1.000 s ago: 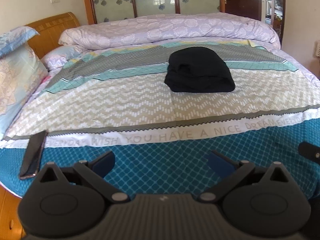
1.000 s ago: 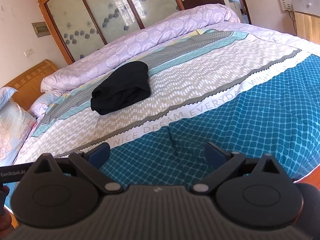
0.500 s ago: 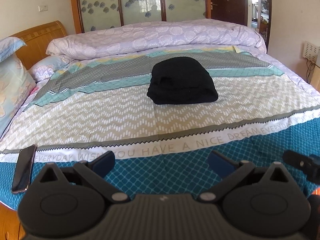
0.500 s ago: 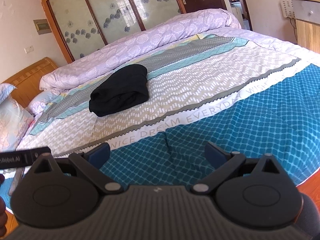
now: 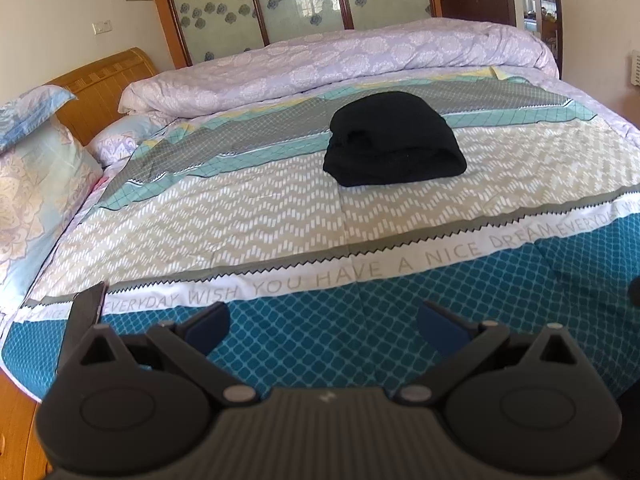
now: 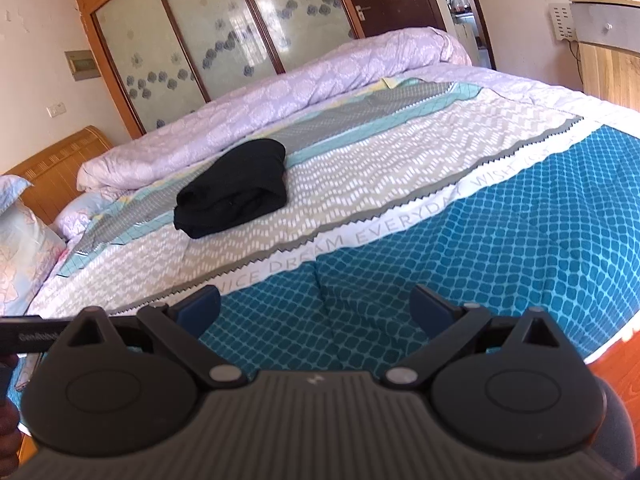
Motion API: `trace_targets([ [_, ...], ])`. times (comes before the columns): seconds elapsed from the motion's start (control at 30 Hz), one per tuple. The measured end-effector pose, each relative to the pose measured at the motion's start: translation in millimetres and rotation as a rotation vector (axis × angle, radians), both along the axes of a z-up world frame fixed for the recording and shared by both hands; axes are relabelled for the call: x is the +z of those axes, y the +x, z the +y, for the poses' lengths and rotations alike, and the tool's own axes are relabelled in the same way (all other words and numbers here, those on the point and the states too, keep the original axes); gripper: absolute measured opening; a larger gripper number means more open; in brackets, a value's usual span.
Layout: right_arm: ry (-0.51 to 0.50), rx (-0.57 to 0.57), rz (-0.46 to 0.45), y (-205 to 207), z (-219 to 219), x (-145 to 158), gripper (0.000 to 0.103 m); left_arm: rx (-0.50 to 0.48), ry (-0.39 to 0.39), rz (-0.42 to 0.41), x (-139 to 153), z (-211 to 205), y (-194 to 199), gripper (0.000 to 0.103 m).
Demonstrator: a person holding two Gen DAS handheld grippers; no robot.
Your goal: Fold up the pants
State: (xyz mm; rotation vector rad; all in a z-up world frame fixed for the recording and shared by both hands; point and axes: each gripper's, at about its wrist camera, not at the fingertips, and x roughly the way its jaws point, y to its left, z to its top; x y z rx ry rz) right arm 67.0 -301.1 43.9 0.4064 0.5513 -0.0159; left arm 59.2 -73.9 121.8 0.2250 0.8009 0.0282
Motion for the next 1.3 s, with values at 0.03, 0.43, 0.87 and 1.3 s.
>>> trace_targets([
  [0.03, -0.002, 0.001, -0.009, -0.8, -0.1, 1.1, 0.102, 0.003, 0.004, 0.005, -0.9, -0.3, 0.2, 0.103],
  [0.43, -0.009, 0.022, -0.072, -4.4, 0.1, 7.8, 0.102, 0.008, 0.039, 0.016, -4.4, -2.5, 0.4, 0.103],
  [0.87, -0.007, 0.030, -0.068, -4.5, 2.8, 6.4, 0.102, 0.015, 0.070, 0.017, -7.5, -3.4, 1.1, 0.103],
  [1.3, 0.002, 0.043, -0.069, -5.6, 6.8, 6.9, 0.102, -0.007, 0.065, 0.028, -8.5, -5.9, -0.5, 0.103],
])
